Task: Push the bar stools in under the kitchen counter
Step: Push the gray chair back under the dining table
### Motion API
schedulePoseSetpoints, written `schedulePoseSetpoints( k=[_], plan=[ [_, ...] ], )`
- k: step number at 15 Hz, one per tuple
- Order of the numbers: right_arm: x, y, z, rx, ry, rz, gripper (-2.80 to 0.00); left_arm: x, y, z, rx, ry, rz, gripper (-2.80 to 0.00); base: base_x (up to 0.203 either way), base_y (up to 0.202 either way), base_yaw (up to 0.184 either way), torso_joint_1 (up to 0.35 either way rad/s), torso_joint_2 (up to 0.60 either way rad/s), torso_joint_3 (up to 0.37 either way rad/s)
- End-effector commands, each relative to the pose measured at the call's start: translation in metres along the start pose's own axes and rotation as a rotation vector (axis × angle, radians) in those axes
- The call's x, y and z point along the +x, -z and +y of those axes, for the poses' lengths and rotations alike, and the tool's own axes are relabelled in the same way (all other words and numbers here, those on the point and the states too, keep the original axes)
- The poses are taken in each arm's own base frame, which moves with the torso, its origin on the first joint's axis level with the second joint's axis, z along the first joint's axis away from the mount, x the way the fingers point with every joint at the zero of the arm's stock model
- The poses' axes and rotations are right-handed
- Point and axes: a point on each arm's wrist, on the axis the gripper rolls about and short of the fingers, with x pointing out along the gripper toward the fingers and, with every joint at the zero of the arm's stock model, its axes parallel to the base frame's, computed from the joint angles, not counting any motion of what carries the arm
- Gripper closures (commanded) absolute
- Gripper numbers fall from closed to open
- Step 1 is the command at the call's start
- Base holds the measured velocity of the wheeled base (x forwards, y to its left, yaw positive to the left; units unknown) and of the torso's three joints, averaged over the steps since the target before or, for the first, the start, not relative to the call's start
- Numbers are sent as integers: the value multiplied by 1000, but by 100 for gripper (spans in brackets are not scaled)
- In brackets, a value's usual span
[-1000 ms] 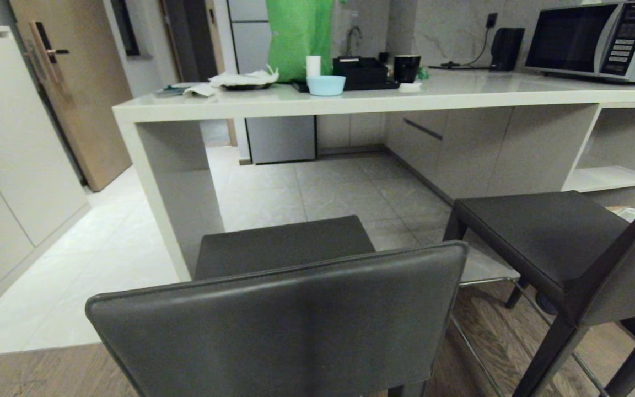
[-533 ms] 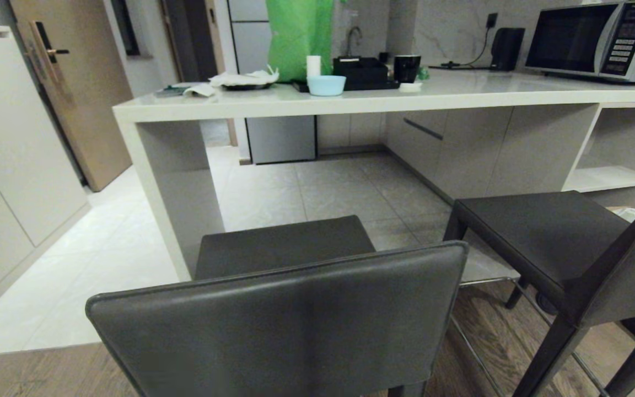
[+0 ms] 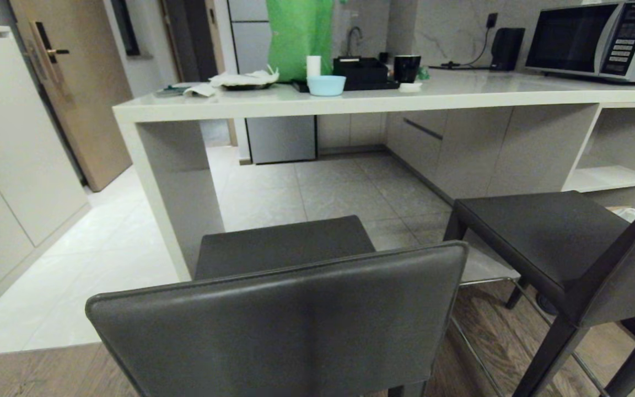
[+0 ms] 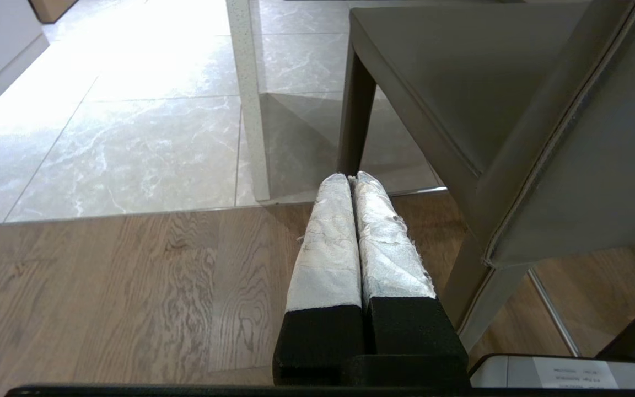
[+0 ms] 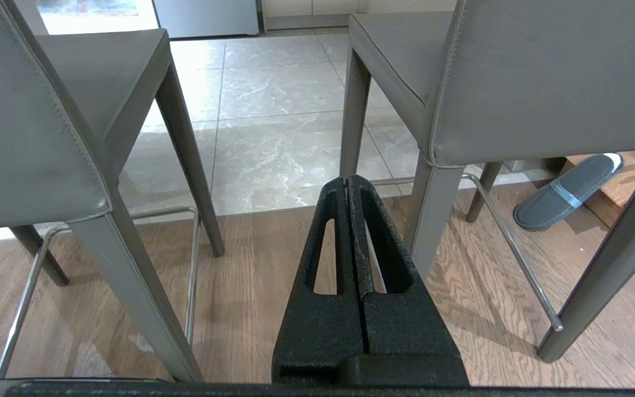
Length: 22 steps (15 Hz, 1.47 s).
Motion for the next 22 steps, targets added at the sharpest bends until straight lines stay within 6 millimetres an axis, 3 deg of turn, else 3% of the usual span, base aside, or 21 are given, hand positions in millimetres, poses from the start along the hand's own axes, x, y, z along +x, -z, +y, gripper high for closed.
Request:
schedulePoseSetpoints(
  k=[1, 13, 19, 22],
  plan=[
    [0, 0, 0, -2, -1, -1, 0, 0, 0, 0, 2, 4, 0, 0, 0, 0, 0, 0, 0, 0],
    [0, 0, 0, 0, -1, -2, 0, 0, 0, 0, 2, 0, -1, 0, 0, 0, 0, 0, 0, 0],
    [0, 0, 0, 0, -1, -1, 0, 0, 0, 0, 1, 2, -1, 0, -177, 0, 0, 0, 2, 2],
    [0, 0, 0, 1, -1, -2, 0, 0, 0, 0, 4, 4, -1, 0, 0, 0, 0, 0, 0, 0]
  ],
)
